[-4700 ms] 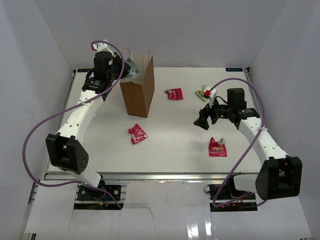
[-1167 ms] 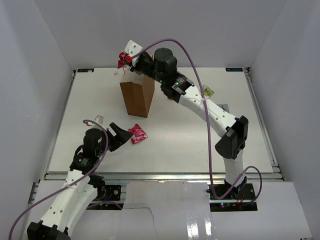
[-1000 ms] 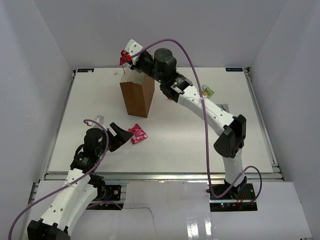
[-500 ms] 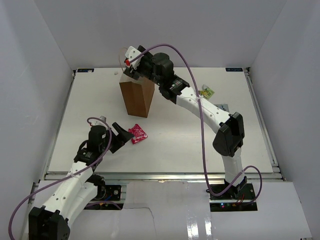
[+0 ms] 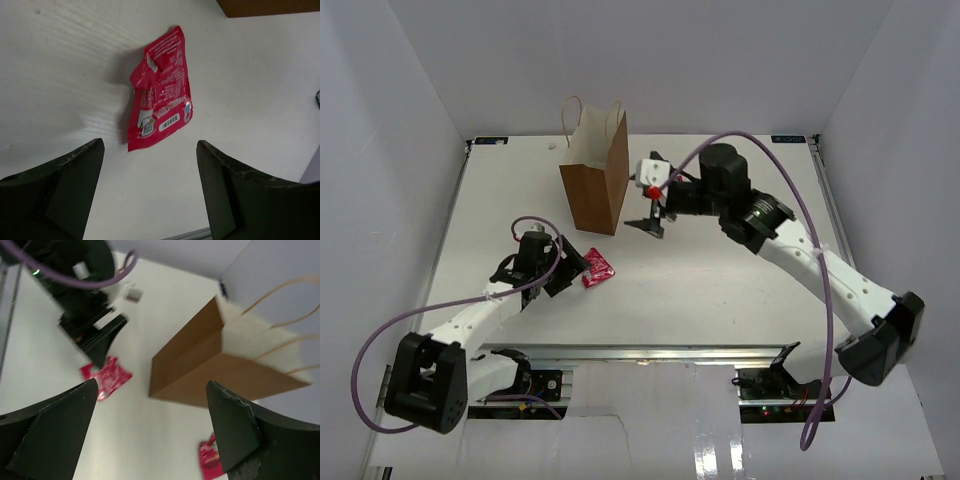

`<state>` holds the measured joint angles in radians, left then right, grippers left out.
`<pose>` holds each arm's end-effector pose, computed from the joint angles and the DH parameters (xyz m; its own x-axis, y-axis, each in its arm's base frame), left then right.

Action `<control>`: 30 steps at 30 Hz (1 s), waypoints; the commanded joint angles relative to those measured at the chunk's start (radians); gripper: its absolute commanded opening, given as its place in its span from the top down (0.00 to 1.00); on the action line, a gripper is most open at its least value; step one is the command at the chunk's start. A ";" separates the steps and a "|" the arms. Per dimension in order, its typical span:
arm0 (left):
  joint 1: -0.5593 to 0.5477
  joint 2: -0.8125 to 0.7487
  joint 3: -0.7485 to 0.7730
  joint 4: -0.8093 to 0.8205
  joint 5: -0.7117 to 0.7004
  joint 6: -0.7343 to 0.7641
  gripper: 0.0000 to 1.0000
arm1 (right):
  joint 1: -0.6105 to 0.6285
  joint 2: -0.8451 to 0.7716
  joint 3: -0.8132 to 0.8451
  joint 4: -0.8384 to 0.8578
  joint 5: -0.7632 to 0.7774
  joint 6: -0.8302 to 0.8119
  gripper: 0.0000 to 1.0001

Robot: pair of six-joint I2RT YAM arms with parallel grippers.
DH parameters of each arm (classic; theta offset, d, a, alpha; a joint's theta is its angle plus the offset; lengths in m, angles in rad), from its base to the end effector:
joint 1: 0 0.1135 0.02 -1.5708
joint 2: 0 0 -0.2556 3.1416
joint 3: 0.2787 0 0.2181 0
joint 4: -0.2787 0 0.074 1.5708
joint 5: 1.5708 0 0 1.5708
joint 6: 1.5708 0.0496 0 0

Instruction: Place the snacks into the paper bag

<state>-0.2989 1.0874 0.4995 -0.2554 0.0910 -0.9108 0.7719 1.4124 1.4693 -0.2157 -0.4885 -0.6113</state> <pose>0.1812 -0.0606 0.1813 -0.7149 -0.6029 -0.3541 -0.3486 0.7463 -0.5670 0.2001 0.2273 0.4191 0.4513 -0.2680 -0.8512 -0.8413 0.1902 -0.5059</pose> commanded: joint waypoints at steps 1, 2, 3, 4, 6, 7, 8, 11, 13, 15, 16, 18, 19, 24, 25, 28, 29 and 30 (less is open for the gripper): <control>-0.035 0.118 0.099 0.062 -0.074 0.062 0.16 | -0.141 -0.094 -0.261 -0.096 -0.171 0.033 0.06; -0.042 0.181 0.135 0.061 -0.076 0.081 0.17 | -0.190 -0.116 -0.301 -0.096 -0.197 0.056 0.06; -0.049 0.212 0.151 0.061 -0.117 0.110 0.20 | -0.286 -0.148 -0.363 -0.097 -0.217 0.094 0.05; -0.052 0.238 0.165 0.058 -0.123 0.121 0.21 | -0.330 -0.161 -0.386 -0.097 -0.235 0.111 0.06; -0.057 0.307 0.198 0.038 -0.145 0.144 0.24 | -0.408 -0.194 -0.427 -0.103 -0.251 0.125 0.05; -0.065 0.325 0.208 0.031 -0.164 0.153 0.26 | -0.466 -0.205 -0.446 -0.106 -0.265 0.124 0.05; -0.068 0.339 0.215 0.024 -0.174 0.158 0.26 | -0.488 -0.214 -0.479 -0.111 -0.266 0.120 0.06; -0.078 0.376 0.228 0.013 -0.191 0.171 0.37 | -0.525 -0.234 -0.533 -0.114 -0.263 0.127 0.05; -0.086 0.385 0.226 0.015 -0.195 0.170 0.44 | -0.533 -0.236 -0.550 -0.110 -0.263 0.154 0.05; -0.094 0.385 0.221 0.016 -0.195 0.170 0.56 | -0.534 -0.230 -0.567 -0.103 -0.269 0.166 0.05; -0.098 0.379 0.217 0.016 -0.197 0.171 0.62 | -0.534 -0.230 -0.572 -0.096 -0.274 0.182 0.05; -0.105 0.361 0.208 0.022 -0.200 0.174 0.76 | -0.536 -0.227 -0.581 -0.080 -0.274 0.191 0.05; -0.111 0.347 0.197 0.024 -0.203 0.176 0.78 | -0.536 -0.225 -0.580 -0.080 -0.272 0.191 0.05; -0.120 0.148 0.145 0.035 -0.203 0.219 0.87 | -0.537 -0.224 -0.567 -0.082 -0.263 0.189 0.05; -0.121 0.064 0.140 0.031 -0.198 0.240 0.88 | -0.537 -0.224 -0.567 -0.080 -0.262 0.189 0.05; -0.121 -0.100 0.163 0.009 -0.192 0.269 0.91 | -0.540 -0.224 -0.563 -0.082 -0.260 0.189 0.05; -0.123 -0.133 0.180 0.002 -0.195 0.276 0.92 | -0.543 -0.224 -0.563 -0.082 -0.259 0.189 0.05; -0.123 -0.161 0.201 0.001 -0.198 0.283 0.93 | -0.545 -0.222 -0.561 -0.082 -0.257 0.191 0.05</control>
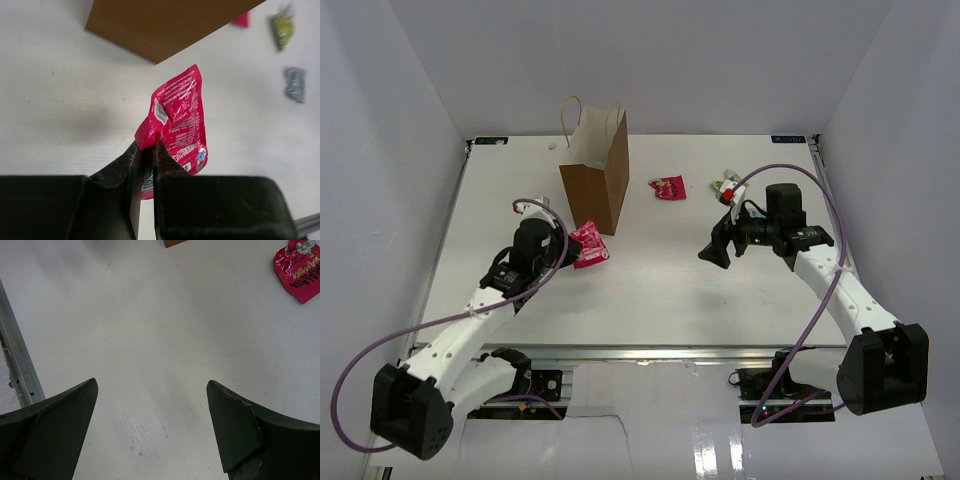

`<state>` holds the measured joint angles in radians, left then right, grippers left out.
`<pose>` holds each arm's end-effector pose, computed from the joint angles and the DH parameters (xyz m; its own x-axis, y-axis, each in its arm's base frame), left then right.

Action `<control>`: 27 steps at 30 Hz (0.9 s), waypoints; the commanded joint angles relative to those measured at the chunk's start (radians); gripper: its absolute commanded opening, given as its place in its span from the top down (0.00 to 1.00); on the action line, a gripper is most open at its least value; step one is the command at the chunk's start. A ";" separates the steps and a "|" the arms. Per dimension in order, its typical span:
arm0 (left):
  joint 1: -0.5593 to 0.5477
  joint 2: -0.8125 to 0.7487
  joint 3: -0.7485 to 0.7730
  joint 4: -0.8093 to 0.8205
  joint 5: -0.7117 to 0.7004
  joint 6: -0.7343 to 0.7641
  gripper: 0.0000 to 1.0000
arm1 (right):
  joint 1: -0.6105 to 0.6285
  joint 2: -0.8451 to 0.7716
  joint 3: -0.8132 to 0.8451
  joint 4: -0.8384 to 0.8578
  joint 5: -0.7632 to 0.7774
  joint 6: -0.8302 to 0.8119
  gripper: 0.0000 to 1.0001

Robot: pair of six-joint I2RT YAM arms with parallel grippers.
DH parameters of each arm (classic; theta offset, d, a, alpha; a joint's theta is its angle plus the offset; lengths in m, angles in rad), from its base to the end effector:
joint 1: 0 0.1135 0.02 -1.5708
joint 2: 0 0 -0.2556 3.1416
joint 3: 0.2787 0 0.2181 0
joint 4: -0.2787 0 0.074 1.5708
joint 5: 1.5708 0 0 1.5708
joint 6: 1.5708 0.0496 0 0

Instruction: Place the snacks into the paper bag

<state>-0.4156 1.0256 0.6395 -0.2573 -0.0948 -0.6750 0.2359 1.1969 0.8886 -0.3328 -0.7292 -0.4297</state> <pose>0.1876 -0.0777 0.2346 -0.6364 -0.3991 -0.6601 -0.0833 0.8863 -0.4556 0.2194 0.0867 0.2786 -0.2398 -0.3771 -0.8946 -0.8727 0.4875 0.0284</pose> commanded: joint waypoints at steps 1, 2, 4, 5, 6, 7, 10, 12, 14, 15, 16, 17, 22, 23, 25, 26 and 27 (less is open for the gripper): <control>-0.005 -0.117 0.118 -0.003 -0.019 0.055 0.94 | -0.012 -0.005 0.019 0.035 -0.015 0.009 0.05; -0.005 -0.130 0.153 -0.005 -0.040 0.074 0.94 | -0.013 -0.002 0.021 0.035 -0.015 0.011 0.05; -0.005 -0.108 0.283 -0.014 -0.065 0.090 0.94 | -0.017 0.004 0.024 0.037 -0.016 0.012 0.05; -0.005 -0.061 0.336 -0.016 -0.092 0.112 0.94 | -0.020 0.006 0.026 0.037 -0.015 0.012 0.05; -0.005 -0.030 0.389 -0.019 -0.104 0.124 0.93 | -0.021 0.009 0.027 0.037 -0.016 0.016 0.05; -0.005 0.003 0.444 -0.020 -0.115 0.136 0.94 | -0.023 0.010 0.032 0.035 -0.015 0.017 0.05; -0.005 0.154 0.667 -0.033 -0.169 0.196 0.93 | -0.033 0.009 0.035 0.034 -0.016 0.020 0.05; -0.003 0.271 0.826 -0.066 -0.216 0.242 0.93 | -0.038 0.000 0.035 0.032 -0.013 0.022 0.05; -0.002 0.342 0.963 -0.095 -0.252 0.270 0.93 | -0.046 -0.010 0.029 0.029 -0.009 0.020 0.05; -0.002 0.405 0.998 -0.111 -0.281 0.300 0.94 | -0.046 -0.014 0.026 0.029 -0.007 0.022 0.05; 0.003 0.433 1.029 -0.115 -0.295 0.313 0.94 | -0.049 -0.019 0.023 0.029 -0.007 0.022 0.05; 0.004 0.461 1.057 -0.122 -0.302 0.325 0.94 | -0.050 -0.020 0.021 0.029 -0.006 0.022 0.05; 0.009 0.611 1.210 -0.157 -0.352 0.393 0.94 | -0.053 -0.023 0.024 0.028 0.002 0.022 0.05; 0.009 0.622 1.220 -0.158 -0.356 0.399 0.94 | -0.053 -0.022 0.029 0.028 0.007 0.020 0.05; 0.011 0.642 1.226 -0.160 -0.362 0.400 0.94 | -0.053 -0.019 0.033 0.028 0.013 0.020 0.05; 0.011 0.646 1.223 -0.160 -0.362 0.400 0.94 | -0.053 -0.014 0.036 0.028 0.017 0.020 0.05; 0.011 0.646 1.209 -0.161 -0.359 0.394 0.93 | -0.053 -0.010 0.039 0.029 0.022 0.022 0.05</control>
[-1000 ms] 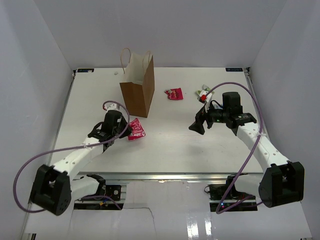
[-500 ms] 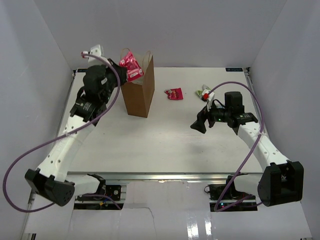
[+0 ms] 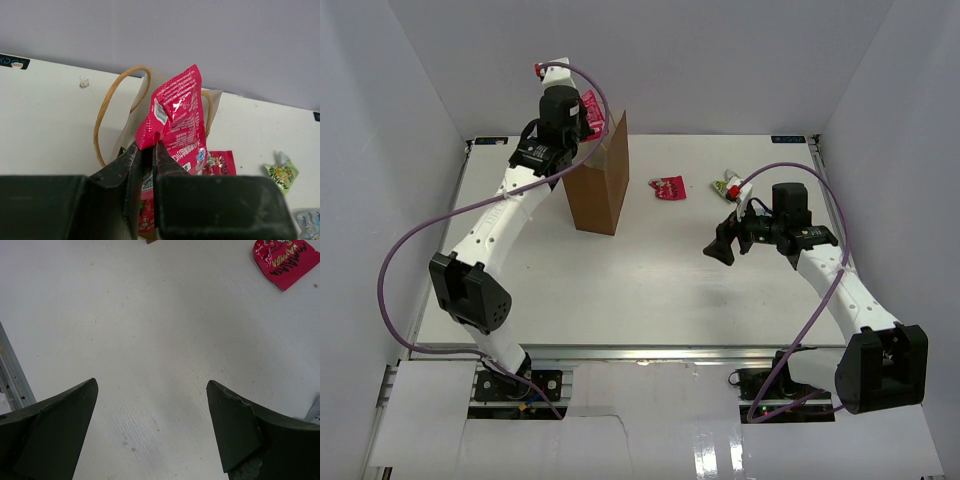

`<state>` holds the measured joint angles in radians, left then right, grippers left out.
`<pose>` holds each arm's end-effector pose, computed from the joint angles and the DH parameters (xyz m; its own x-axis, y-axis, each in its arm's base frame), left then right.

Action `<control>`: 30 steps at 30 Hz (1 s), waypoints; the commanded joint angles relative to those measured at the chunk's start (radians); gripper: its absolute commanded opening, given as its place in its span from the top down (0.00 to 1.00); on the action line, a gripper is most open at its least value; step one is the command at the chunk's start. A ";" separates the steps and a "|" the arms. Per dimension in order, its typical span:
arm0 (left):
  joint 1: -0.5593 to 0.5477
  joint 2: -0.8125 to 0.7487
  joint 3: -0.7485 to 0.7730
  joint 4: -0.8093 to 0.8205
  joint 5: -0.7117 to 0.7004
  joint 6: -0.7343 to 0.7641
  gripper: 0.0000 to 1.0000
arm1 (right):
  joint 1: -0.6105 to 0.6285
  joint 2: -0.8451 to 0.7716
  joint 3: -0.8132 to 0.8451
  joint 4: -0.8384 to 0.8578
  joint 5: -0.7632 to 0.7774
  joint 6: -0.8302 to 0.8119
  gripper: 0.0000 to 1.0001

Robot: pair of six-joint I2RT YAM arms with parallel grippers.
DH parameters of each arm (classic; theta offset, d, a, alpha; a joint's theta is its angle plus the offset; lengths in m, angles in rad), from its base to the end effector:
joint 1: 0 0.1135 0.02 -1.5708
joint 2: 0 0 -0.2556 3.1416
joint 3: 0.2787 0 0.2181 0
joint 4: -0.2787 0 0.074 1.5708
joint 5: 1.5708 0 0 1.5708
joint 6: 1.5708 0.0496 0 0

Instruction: Place the snacks into the paper bag

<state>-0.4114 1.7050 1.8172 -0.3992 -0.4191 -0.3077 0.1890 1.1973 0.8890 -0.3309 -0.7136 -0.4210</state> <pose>0.3475 -0.1296 0.4161 -0.2496 -0.1930 -0.9489 -0.0714 0.9809 -0.1807 0.2240 0.0759 0.2785 -0.2659 -0.3654 -0.8921 -0.8400 0.5418 0.0284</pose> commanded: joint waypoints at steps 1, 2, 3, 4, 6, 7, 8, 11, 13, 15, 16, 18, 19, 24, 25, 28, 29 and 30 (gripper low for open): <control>0.006 -0.033 0.022 -0.020 -0.026 0.019 0.91 | -0.006 -0.008 0.039 0.032 0.017 0.017 0.05; 0.006 -0.038 0.011 -0.018 -0.021 0.015 0.84 | -0.006 -0.001 0.042 0.035 0.058 0.046 0.05; 0.006 -0.039 -0.010 -0.020 -0.018 0.009 0.81 | -0.006 0.004 0.045 0.041 0.083 0.063 0.05; 0.005 -0.042 -0.021 -0.018 -0.015 0.005 0.77 | -0.006 0.010 0.050 0.041 0.100 0.071 0.05; 0.006 -0.056 -0.044 -0.010 -0.015 -0.011 0.68 | -0.006 0.019 0.054 0.039 0.124 0.077 0.05; 0.006 -0.061 -0.061 -0.007 -0.014 -0.011 0.68 | -0.008 0.019 0.056 0.039 0.125 0.077 0.05; 0.006 -0.067 -0.065 -0.004 -0.009 -0.016 0.67 | -0.006 0.022 0.057 0.039 0.123 0.079 0.05; 0.006 -0.085 -0.073 0.016 0.018 -0.021 0.70 | -0.008 0.025 0.064 0.041 0.120 0.083 0.05; 0.006 -0.106 -0.090 0.043 0.043 -0.019 0.76 | -0.008 0.027 0.067 0.039 0.120 0.083 0.05; 0.006 -0.145 -0.105 0.092 0.069 -0.015 0.78 | -0.008 0.030 0.067 0.039 0.120 0.082 0.05; 0.006 -0.153 -0.110 0.102 0.071 -0.013 0.78 | -0.008 0.030 0.067 0.039 0.120 0.082 0.05; 0.005 -0.165 -0.108 0.106 0.059 0.001 0.78 | -0.010 0.030 0.067 0.039 0.118 0.082 0.05; 0.006 -0.166 -0.108 0.105 0.054 0.004 0.78 | -0.010 0.027 0.065 0.039 0.117 0.082 0.05; 0.016 -0.176 -0.142 0.094 0.049 0.004 0.80 | -0.010 0.025 0.065 0.039 0.117 0.082 0.05; 0.016 -0.183 -0.148 0.094 0.052 -0.007 0.81 | -0.011 0.024 0.064 0.039 0.117 0.082 0.05; 0.017 -0.223 -0.182 0.144 0.087 -0.013 0.83 | -0.011 0.021 0.062 0.038 0.117 0.082 0.05; 0.017 -0.238 -0.194 0.160 0.094 -0.013 0.84 | -0.011 0.019 0.061 0.036 0.117 0.082 0.05; 0.017 -0.254 -0.208 0.174 0.097 -0.013 0.84 | -0.011 0.018 0.059 0.036 0.117 0.082 0.05</control>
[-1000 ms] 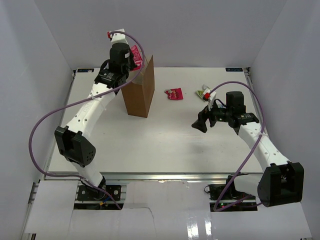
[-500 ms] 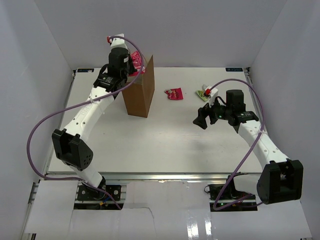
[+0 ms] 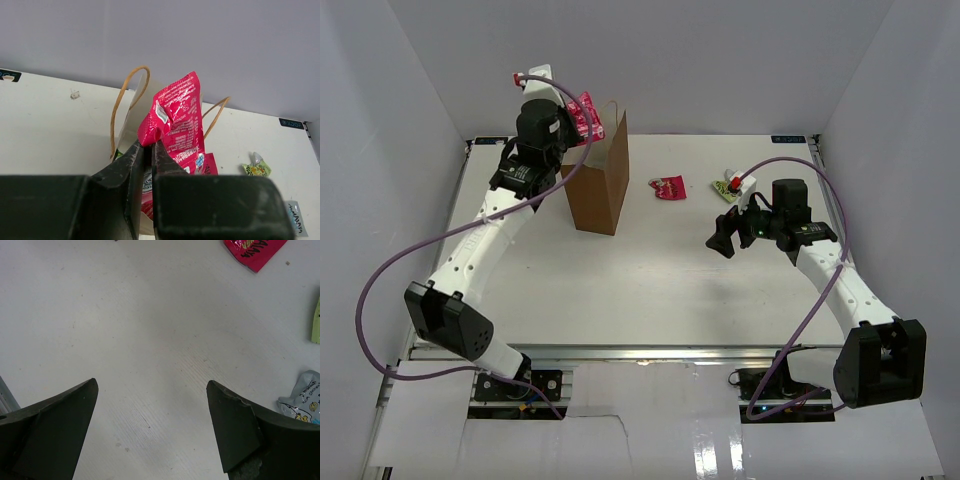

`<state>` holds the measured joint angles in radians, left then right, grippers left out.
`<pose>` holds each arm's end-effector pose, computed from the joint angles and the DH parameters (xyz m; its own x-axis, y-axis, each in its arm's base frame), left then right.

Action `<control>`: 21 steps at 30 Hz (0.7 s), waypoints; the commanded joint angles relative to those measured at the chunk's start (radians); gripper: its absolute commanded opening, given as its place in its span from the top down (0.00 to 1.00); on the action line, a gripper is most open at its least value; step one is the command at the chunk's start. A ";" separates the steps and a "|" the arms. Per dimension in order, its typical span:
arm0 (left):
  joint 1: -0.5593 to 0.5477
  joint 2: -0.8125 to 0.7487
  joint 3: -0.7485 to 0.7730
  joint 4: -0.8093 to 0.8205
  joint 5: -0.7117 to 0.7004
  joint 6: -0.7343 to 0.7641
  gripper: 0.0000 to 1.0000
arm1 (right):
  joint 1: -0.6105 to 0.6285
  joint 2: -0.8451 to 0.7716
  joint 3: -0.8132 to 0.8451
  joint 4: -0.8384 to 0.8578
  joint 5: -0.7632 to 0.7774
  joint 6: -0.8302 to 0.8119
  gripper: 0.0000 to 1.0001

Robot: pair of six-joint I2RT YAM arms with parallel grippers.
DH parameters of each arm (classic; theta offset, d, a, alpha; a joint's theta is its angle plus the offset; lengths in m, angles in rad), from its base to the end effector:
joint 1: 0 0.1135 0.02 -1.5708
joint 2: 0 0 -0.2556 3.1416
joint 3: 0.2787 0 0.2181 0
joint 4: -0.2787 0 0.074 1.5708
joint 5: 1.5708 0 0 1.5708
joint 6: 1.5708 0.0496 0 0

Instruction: Place the snacks into the paper bag

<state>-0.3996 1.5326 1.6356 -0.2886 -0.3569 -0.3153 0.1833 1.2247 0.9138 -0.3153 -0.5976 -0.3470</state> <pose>0.3117 -0.1128 0.4279 -0.1766 -0.2408 -0.9544 -0.0069 0.9699 -0.2435 0.2353 0.0720 0.2795 -0.3382 -0.3486 -0.8741 -0.7592 0.6499 0.0346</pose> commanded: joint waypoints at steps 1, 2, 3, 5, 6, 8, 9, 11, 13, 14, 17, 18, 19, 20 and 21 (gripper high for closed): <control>0.005 -0.094 -0.029 0.081 0.030 0.002 0.84 | -0.005 -0.011 0.034 0.021 0.001 0.008 0.05; 0.005 -0.116 -0.031 0.089 0.024 0.008 0.85 | -0.005 -0.013 0.033 0.021 0.001 0.008 0.05; 0.005 -0.127 -0.042 0.098 0.015 0.016 0.85 | -0.005 -0.011 0.031 0.022 0.001 0.008 0.05; 0.005 -0.155 -0.057 0.129 -0.022 0.045 0.85 | -0.005 -0.011 0.030 0.022 -0.001 0.008 0.05; 0.005 -0.163 -0.065 0.137 -0.034 0.053 0.85 | -0.005 -0.011 0.028 0.024 -0.002 0.008 0.05; 0.007 -0.169 -0.083 0.152 -0.054 0.077 0.85 | -0.007 -0.013 0.028 0.024 -0.002 0.008 0.05; 0.007 -0.166 -0.085 0.152 -0.059 0.085 0.85 | -0.007 -0.011 0.028 0.024 -0.002 0.008 0.05; 0.007 -0.149 -0.085 0.151 -0.060 0.099 0.86 | -0.007 -0.013 0.028 0.024 -0.001 0.008 0.05; 0.005 -0.129 -0.082 0.147 -0.057 0.107 0.86 | -0.007 -0.013 0.030 0.022 -0.001 0.009 0.05; 0.007 -0.120 -0.080 0.146 -0.060 0.113 0.86 | -0.007 -0.013 0.030 0.024 -0.001 0.009 0.05; 0.007 -0.074 -0.072 0.144 -0.065 0.127 0.86 | -0.007 -0.014 0.034 0.022 0.004 0.009 0.05; 0.007 -0.048 -0.069 0.144 -0.062 0.136 0.86 | -0.007 -0.016 0.033 0.022 0.005 0.009 0.05; 0.007 -0.036 -0.059 0.143 -0.060 0.140 0.86 | -0.007 -0.017 0.033 0.021 0.005 0.009 0.05; 0.007 -0.025 -0.053 0.141 -0.060 0.142 0.86 | -0.008 -0.017 0.033 0.021 0.009 0.009 0.05; 0.007 -0.005 -0.046 0.135 -0.059 0.143 0.86 | -0.008 -0.017 0.031 0.021 0.009 0.008 0.05</control>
<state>-0.3954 1.4982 1.5623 -0.1463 -0.4110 -0.2005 0.1829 1.2247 0.9138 -0.3153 -0.5953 -0.3470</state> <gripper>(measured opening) 0.197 0.948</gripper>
